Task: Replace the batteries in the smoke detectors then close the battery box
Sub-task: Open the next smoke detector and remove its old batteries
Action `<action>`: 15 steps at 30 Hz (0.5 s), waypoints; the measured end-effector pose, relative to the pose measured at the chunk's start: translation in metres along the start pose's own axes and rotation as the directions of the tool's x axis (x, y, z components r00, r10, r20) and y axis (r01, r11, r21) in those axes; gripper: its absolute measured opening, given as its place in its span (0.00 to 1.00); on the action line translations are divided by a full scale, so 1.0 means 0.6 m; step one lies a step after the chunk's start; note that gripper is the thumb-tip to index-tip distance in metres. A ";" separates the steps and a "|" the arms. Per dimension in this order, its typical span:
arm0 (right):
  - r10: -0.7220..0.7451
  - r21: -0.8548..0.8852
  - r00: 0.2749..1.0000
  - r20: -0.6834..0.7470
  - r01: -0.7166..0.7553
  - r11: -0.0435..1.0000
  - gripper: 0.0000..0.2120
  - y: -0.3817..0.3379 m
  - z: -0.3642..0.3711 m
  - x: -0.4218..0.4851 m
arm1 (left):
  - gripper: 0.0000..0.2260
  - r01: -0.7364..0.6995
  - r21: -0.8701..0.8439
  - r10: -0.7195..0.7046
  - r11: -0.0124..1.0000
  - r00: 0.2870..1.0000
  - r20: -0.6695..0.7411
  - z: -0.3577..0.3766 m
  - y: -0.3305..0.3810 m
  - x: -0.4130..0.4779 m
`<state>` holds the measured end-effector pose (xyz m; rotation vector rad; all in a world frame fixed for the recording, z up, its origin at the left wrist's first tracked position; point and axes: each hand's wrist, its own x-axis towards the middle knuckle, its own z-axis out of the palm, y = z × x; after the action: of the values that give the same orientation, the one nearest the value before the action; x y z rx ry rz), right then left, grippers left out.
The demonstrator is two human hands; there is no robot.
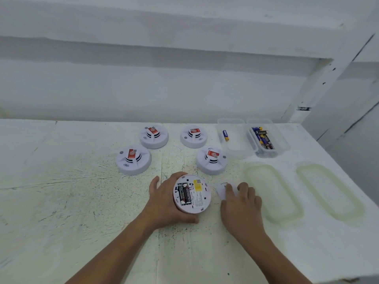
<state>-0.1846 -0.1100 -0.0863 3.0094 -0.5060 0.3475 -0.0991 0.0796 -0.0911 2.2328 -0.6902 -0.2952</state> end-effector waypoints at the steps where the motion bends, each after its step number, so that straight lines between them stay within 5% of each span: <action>1: 0.015 -0.011 1.000 0.003 -0.015 1.000 0.19 0.004 0.000 0.004 | 0.47 0.002 0.001 -0.002 1.000 1.000 -0.015 0.001 0.000 0.000; 10: 0.024 0.212 0.998 0.052 -0.035 0.977 0.12 0.006 -0.010 0.026 | 0.51 -0.003 0.031 0.006 1.000 0.996 -0.088 0.006 -0.004 -0.003; 13: -0.072 0.608 0.989 0.127 -0.021 0.794 0.12 -0.019 -0.039 0.043 | 0.56 -0.017 0.068 0.022 0.998 0.997 -0.070 0.007 -0.002 -0.003; 15: -0.173 0.709 0.977 0.126 0.033 0.704 0.11 -0.040 -0.047 0.050 | 0.58 -0.024 0.064 0.027 0.998 0.998 -0.053 0.007 -0.006 -0.004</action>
<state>-0.1550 -0.0940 -0.0528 3.8359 -0.2323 0.3075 -0.1015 0.0800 -0.0966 2.2817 -0.7080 -0.2027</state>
